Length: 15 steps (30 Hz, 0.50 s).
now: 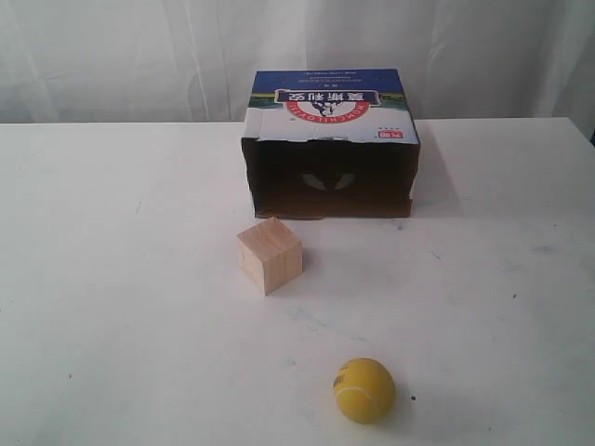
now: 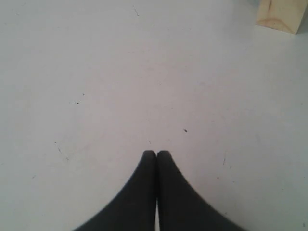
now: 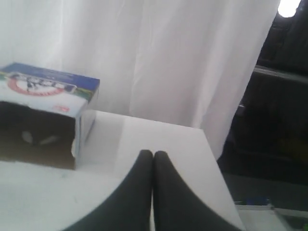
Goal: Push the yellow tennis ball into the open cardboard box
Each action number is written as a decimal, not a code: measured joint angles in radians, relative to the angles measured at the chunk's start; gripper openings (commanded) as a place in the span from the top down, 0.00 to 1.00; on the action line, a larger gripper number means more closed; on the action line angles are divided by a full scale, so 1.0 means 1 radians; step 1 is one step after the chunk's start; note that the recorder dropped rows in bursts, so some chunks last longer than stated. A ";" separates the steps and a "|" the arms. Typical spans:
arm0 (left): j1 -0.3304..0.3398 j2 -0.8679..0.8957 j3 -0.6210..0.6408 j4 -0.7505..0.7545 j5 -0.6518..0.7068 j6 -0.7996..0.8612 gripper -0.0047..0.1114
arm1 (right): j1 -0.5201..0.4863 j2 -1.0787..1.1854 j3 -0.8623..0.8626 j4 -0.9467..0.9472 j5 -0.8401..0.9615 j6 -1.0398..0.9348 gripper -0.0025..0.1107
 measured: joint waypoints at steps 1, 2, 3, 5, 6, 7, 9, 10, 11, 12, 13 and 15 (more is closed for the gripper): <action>0.000 0.000 0.000 0.000 0.000 0.000 0.96 | 0.000 0.012 -0.030 0.038 0.018 0.016 0.98; 0.000 0.000 0.000 0.000 0.000 0.000 0.96 | 0.000 0.023 -0.056 0.079 0.031 0.031 0.98; 0.000 0.000 0.000 0.000 0.000 0.000 0.96 | 0.002 0.037 -0.076 0.129 0.041 0.051 0.98; 0.000 0.000 0.000 0.000 0.000 0.000 0.96 | 0.022 0.086 -0.106 0.244 0.071 0.129 0.98; 0.000 0.000 0.000 0.000 0.000 0.000 0.96 | 0.029 0.101 -0.112 0.262 0.095 0.142 0.98; 0.000 0.000 0.000 0.000 0.000 0.000 0.96 | 0.038 0.121 -0.117 0.276 0.127 0.152 0.98; 0.000 0.000 0.000 0.000 0.000 0.000 0.96 | 0.067 0.178 -0.123 0.292 0.168 0.165 0.98; 0.000 0.000 0.000 0.000 0.000 0.000 0.96 | 0.087 0.215 -0.123 0.302 0.173 0.170 0.98; 0.000 0.000 0.000 0.000 0.000 0.000 0.96 | 0.099 0.236 -0.123 0.306 0.177 0.170 0.98; 0.000 0.000 0.000 0.000 0.000 0.000 0.96 | 0.119 0.275 -0.123 0.308 0.179 0.170 0.98; 0.000 0.000 0.000 0.000 0.000 0.000 0.96 | 0.133 0.302 -0.123 0.313 0.182 0.170 0.98; 0.000 0.000 0.000 0.000 0.000 0.000 0.96 | 0.167 0.367 -0.123 0.327 0.185 0.162 0.98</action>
